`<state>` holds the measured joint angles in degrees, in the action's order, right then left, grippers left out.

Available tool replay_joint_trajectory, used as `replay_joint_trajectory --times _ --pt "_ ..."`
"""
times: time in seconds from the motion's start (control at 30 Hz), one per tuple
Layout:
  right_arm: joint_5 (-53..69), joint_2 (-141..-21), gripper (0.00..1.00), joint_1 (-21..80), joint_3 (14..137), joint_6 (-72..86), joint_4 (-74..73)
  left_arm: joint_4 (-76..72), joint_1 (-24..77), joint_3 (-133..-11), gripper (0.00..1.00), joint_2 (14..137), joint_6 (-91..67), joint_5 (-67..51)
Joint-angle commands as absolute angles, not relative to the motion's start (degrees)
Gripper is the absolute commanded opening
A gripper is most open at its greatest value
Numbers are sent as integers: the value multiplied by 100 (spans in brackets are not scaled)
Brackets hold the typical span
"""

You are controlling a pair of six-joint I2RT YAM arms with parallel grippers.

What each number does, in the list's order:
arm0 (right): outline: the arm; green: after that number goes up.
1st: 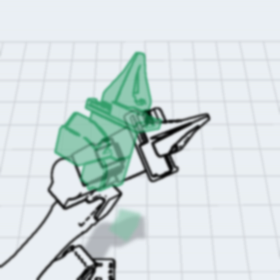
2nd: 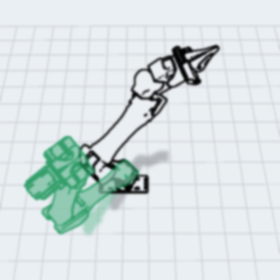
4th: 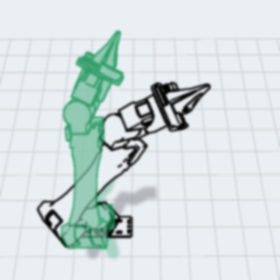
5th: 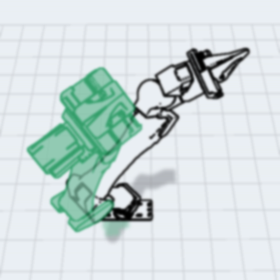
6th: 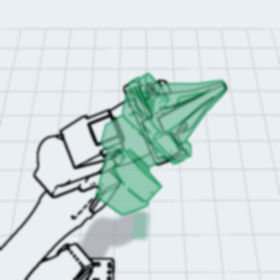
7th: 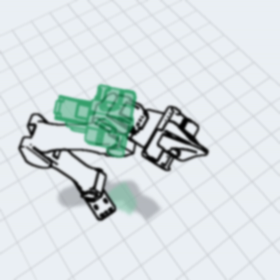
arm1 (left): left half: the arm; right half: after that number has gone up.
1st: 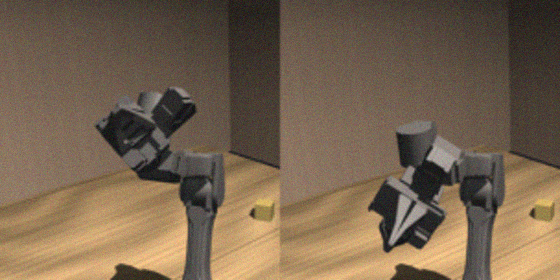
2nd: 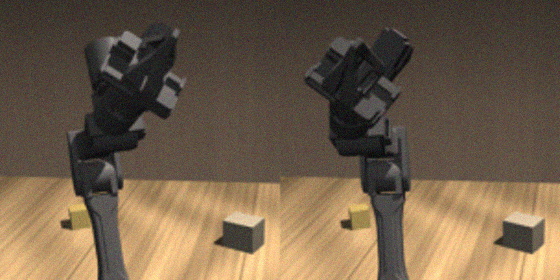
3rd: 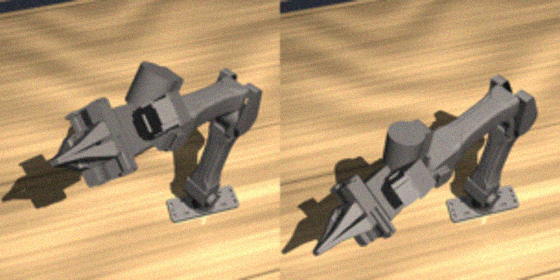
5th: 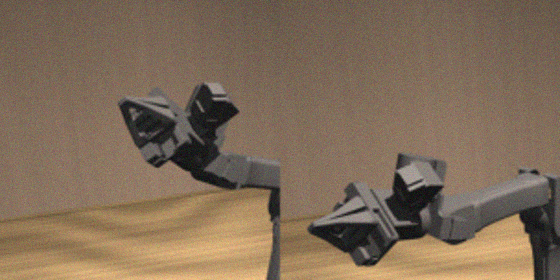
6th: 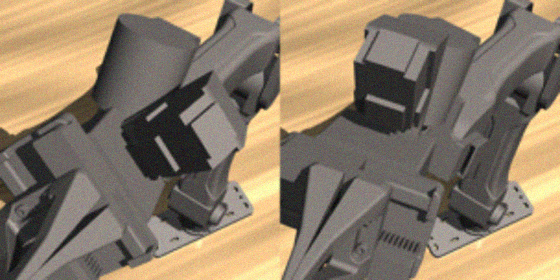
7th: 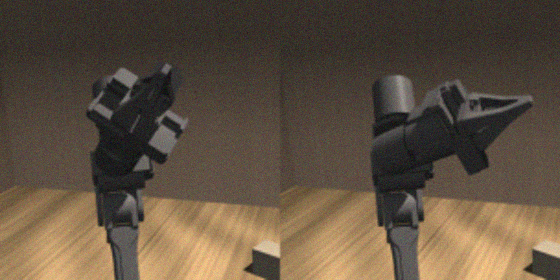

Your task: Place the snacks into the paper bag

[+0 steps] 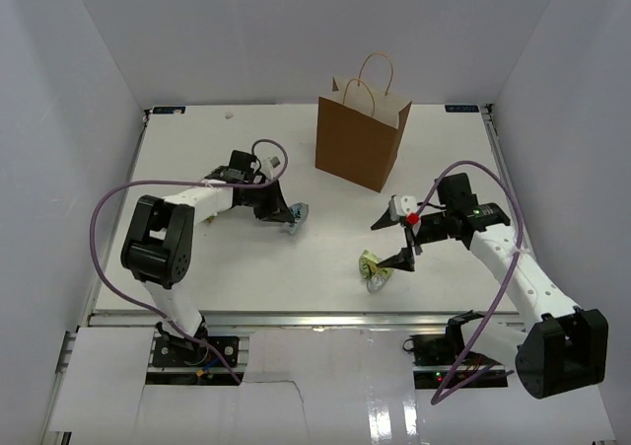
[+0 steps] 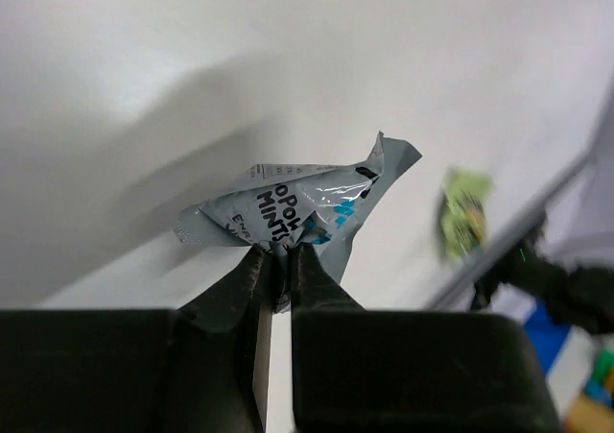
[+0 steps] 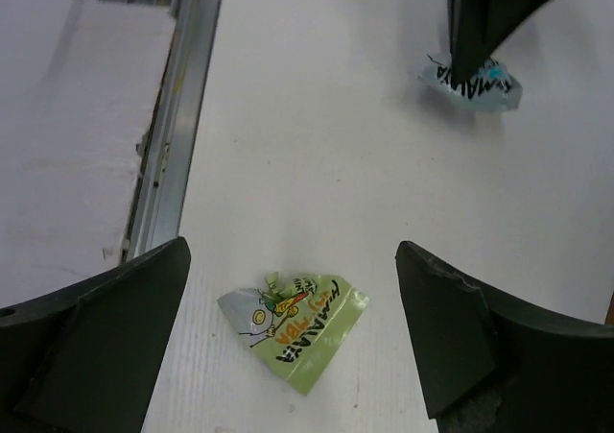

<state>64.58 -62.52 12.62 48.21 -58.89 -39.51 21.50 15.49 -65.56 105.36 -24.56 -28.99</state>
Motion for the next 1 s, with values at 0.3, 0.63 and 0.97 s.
replay_joint_trajectory --times 0.3,0.63,0.97 --pt "4168 -7065 90 3593 5386 -9168 -3132 1406 2970 -5054 15 9334 -2276 -5985" --pt "3059 -7400 96 4737 4975 -9246 -2610 1362 3102 -5071 15 9229 -2461 -6222" --pt "2769 -7769 53 4860 5019 -8640 -2065 1362 3138 -5291 19 9369 -2505 -6521"
